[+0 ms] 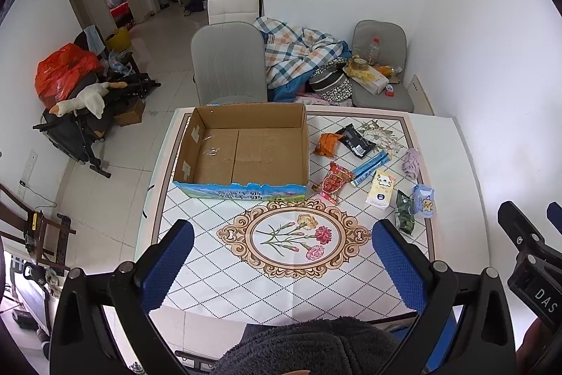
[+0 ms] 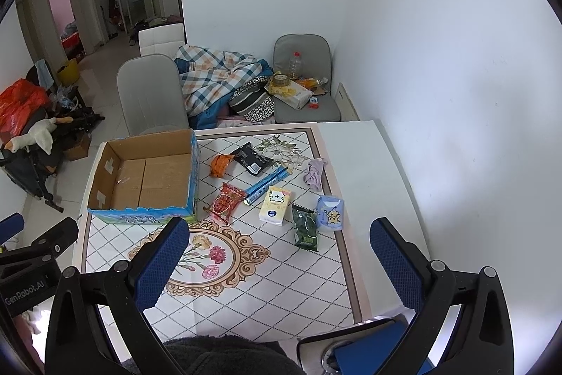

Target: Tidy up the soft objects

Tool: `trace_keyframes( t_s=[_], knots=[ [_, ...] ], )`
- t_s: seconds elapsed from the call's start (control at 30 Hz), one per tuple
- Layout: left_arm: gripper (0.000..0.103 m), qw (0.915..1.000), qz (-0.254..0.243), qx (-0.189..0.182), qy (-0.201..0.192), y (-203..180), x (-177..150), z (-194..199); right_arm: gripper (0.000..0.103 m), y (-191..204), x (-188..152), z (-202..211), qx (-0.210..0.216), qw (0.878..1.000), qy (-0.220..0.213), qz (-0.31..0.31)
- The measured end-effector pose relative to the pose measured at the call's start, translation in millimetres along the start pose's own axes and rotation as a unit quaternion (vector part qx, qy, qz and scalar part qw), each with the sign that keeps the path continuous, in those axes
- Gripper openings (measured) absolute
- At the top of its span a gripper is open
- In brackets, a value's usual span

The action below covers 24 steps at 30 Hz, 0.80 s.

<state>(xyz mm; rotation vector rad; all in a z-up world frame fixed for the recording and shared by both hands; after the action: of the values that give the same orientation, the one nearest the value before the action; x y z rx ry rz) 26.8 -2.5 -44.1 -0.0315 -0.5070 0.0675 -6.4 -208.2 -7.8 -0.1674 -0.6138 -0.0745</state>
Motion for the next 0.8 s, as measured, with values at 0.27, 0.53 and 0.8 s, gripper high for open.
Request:
trace_keyframes(
  t_s=[0.27,0.53,0.8],
  knots=[
    [0.103,1.0,-0.001,-0.003,-0.008,-2.9,1.7,4.1,0.103,-2.1,-0.4,2.8,-0.001,1.0,-0.007,-0.006],
    [0.103,0.9999,-0.004,-0.006,-0.01,-3.5,4.0,6.7,0.103,-1.4,-1.4,4.5,-0.002,1.0,-0.011,-0.004],
    [0.103,0.9999,-0.004,-0.006,-0.01,-2.5,3.8,7.4,0.103,1.8,-0.7,4.6,-0.002,1.0,-0.012,0.002]
  ],
)
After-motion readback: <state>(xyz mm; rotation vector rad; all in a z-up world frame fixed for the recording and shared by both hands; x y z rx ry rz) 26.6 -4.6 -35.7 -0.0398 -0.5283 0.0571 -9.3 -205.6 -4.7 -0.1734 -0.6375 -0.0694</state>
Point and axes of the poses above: each gripper's, at about its wrist camera, not at the fingertips, and z roughly against the way its jaws point, y to its left, x to its top, the point moved 8 cm from there along -z, roughly the way its jaws point, and after that the axes turned 6 degrees about z, right-handed, at the moved point
